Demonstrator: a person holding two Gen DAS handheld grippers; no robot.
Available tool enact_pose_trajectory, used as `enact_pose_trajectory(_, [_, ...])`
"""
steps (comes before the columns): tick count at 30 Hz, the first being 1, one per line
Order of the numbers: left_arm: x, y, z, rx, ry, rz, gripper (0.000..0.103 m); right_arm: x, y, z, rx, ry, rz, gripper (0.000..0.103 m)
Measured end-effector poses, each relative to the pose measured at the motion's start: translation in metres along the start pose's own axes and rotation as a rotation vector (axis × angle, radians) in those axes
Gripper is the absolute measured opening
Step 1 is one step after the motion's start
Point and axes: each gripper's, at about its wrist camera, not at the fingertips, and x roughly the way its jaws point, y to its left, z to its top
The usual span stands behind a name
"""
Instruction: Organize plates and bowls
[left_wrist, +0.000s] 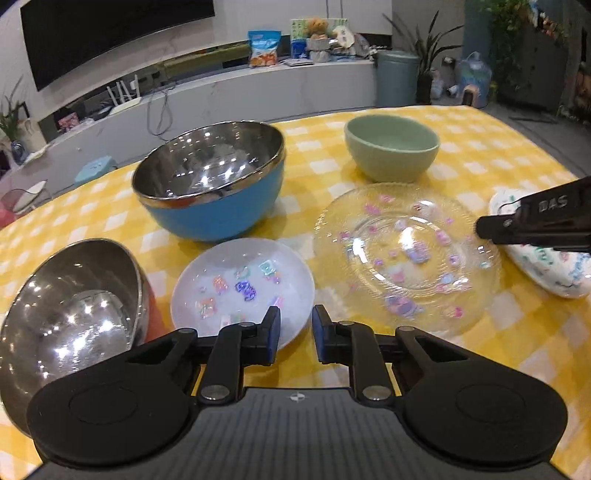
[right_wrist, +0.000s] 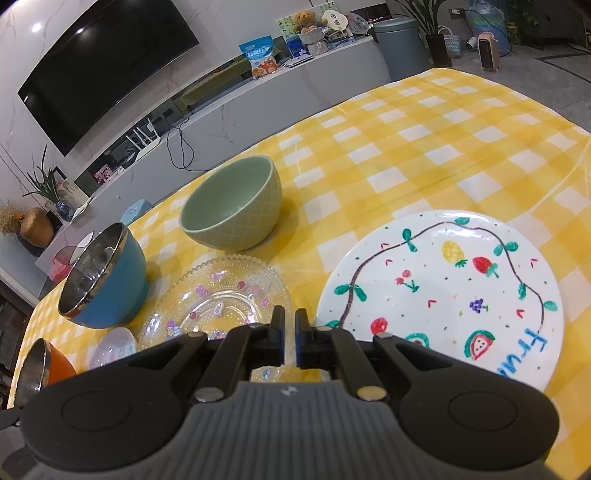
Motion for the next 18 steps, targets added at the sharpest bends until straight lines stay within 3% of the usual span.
enact_pose_trajectory(5, [-0.001,0.004,0.001,-0.019,-0.009,0.030,0.023,-0.001,0.000,0.000,0.004,0.000,-0.004,0.002])
enact_pose_trajectory(8, [-0.009,0.002,0.003,-0.037,-0.060,-0.048,0.023,-0.001,0.000,0.000,0.005,0.002,-0.004,0.003])
enact_pose_trajectory(9, [-0.012,0.003,0.005,-0.064,-0.076,-0.081,0.023,-0.001,-0.001,0.000,0.013,0.004,-0.002,0.007])
enact_pose_trajectory(12, [-0.013,0.009,0.008,-0.157,-0.100,-0.178,0.024,-0.001,-0.005,0.001,0.039,0.007,0.008,0.008])
enact_pose_trajectory(15, [-0.004,0.015,0.007,-0.249,-0.049,-0.251,0.024,-0.001,-0.006,0.001,0.053,0.010,0.019,0.010])
enact_pose_trajectory(18, [0.000,0.020,0.006,-0.310,-0.026,-0.248,0.025,0.000,-0.007,0.002,0.056,0.006,0.037,0.011])
